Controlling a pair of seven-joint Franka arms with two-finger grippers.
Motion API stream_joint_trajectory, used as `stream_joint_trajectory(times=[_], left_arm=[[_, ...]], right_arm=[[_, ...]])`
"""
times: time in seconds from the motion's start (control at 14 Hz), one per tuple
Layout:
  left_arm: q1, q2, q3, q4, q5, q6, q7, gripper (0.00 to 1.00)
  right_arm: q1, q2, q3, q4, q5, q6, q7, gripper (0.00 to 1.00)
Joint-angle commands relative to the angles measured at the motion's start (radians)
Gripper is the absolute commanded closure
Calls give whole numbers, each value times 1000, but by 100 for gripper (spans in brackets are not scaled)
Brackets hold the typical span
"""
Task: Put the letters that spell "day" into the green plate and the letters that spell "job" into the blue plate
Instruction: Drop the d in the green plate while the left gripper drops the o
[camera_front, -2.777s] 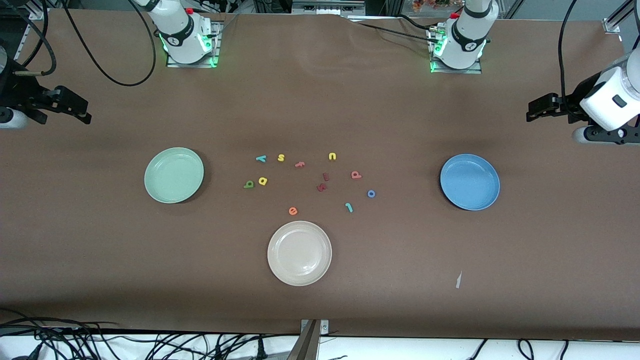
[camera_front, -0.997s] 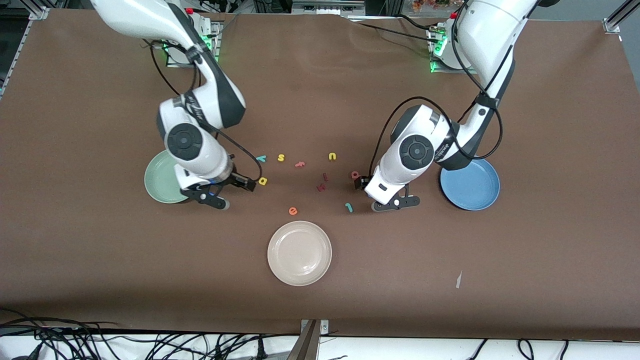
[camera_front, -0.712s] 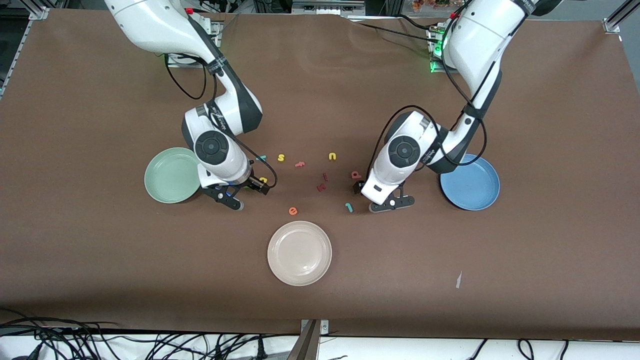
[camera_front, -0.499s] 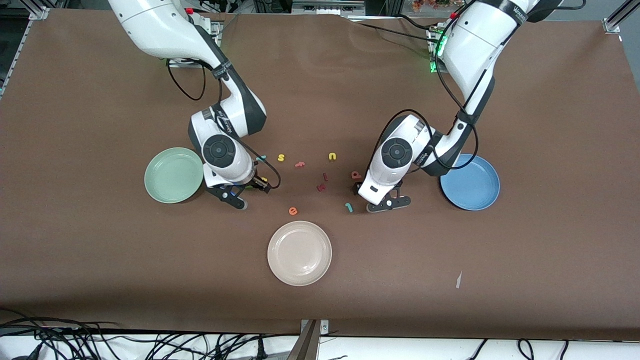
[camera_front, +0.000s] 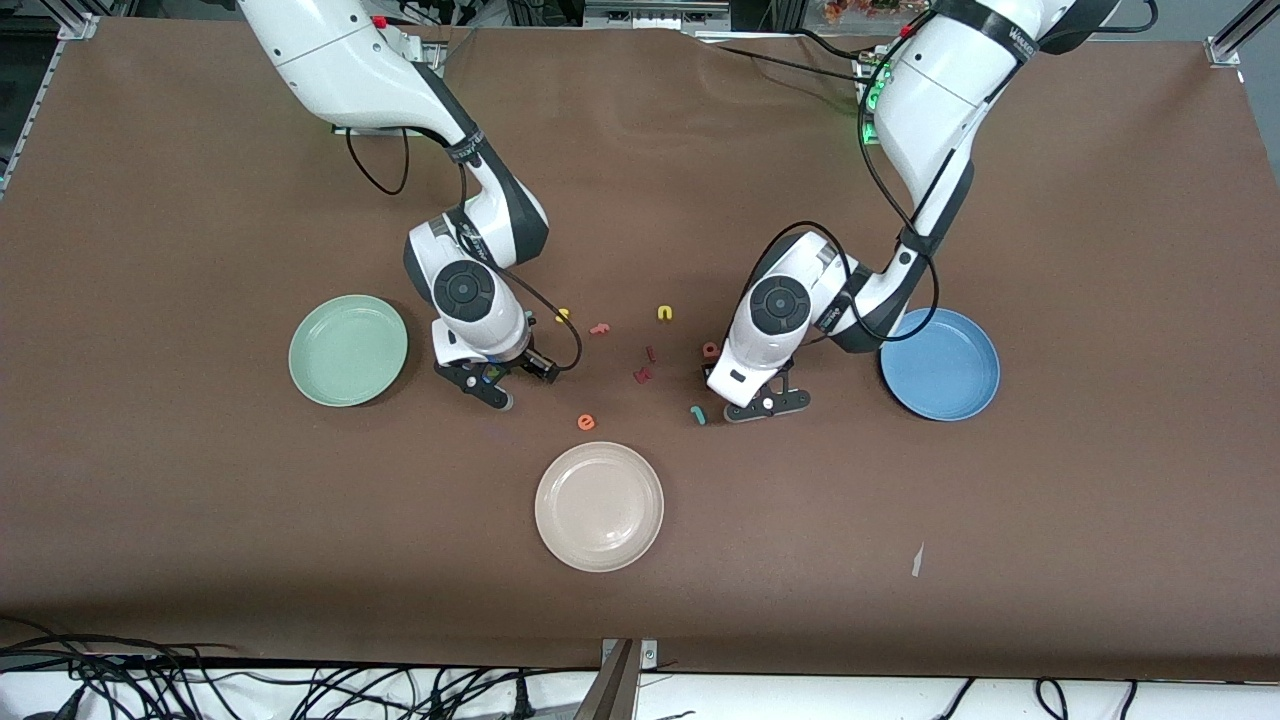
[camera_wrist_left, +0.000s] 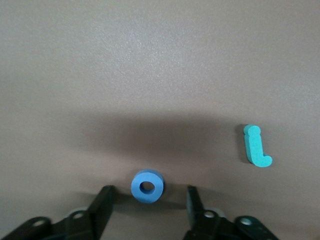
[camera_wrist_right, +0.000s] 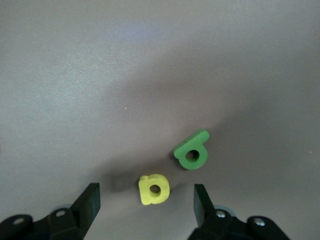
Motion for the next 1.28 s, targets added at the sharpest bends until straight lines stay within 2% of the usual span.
stream_joint_trajectory(times=[0.0,0.21,0.28,0.36,0.43,0.57,0.64,0.78,0.93,1.0,1.07,1.21], left_arm=[[-7,13,10,25,44,4,-20,42],[-6,19,10,26,42,4,-18,47],[-4,22,10,35,44,4,-18,50],[-6,24,10,35,47,4,-20,53],[-6,24,10,35,54,4,-24,61],[-4,25,10,37,56,4,-26,77],[-6,25,10,37,59,4,-22,86],[-3,25,10,35,96,4,-18,96],[5,19,10,37,110,-7,-12,99],[15,4,9,37,107,-35,29,99],[44,-28,4,42,100,-115,96,99],[120,-82,-12,39,70,-211,263,99]], right_arm=[[9,-1,-7,-18,7,23,12,19],[12,11,-7,-18,7,24,12,24],[12,10,-7,-16,7,24,12,30],[12,11,-7,-16,7,24,12,38],[14,11,-7,-16,7,24,12,47],[14,11,-7,-16,5,23,9,73],[12,10,-7,-13,5,20,4,79],[9,-5,-13,-4,-1,6,-14,80],[1,-42,-16,10,0,-72,-58,80],[1,-55,-16,16,2,-107,-72,80],[-2,-82,-25,14,0,-147,-94,80],[-3,-142,-65,10,5,-290,-219,79]])
